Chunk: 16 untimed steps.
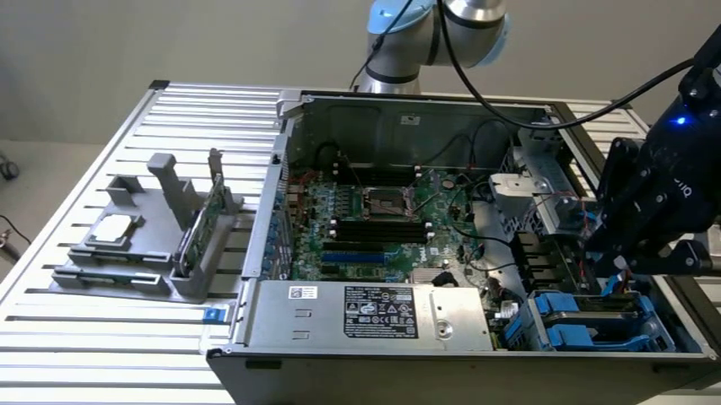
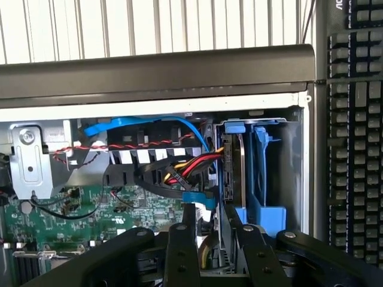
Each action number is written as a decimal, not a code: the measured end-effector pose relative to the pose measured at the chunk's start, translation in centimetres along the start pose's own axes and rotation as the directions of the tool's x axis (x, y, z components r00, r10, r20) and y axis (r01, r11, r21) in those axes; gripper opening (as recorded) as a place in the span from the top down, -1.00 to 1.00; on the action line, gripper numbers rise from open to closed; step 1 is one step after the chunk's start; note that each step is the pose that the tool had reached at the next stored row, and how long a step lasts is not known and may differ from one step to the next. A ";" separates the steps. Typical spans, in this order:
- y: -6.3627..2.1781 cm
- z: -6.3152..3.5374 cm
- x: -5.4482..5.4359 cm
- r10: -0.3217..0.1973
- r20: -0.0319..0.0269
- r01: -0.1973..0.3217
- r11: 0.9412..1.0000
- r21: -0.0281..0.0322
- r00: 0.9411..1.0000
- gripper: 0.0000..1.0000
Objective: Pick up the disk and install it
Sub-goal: 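Insert the second disk wire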
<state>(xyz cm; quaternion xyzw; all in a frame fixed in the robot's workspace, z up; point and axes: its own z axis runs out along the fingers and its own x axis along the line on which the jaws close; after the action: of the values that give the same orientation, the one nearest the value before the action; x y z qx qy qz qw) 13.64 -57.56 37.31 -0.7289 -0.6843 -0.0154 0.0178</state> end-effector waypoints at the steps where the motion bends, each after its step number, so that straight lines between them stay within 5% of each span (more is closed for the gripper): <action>1: 0.01 0.10 0.0 0.000 0.000 0.000 1.000 -0.002 1.000 0.36; 13: 0.07 1.03 0.0 -0.001 0.005 0.001 1.000 -0.025 1.000 0.36; 16: 0.07 1.20 0.0 -0.001 0.006 0.001 1.000 -0.029 1.000 0.53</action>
<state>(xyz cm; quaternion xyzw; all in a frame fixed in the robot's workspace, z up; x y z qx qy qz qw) 13.71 -57.53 36.11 -0.7286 -0.6845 -0.0229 0.0051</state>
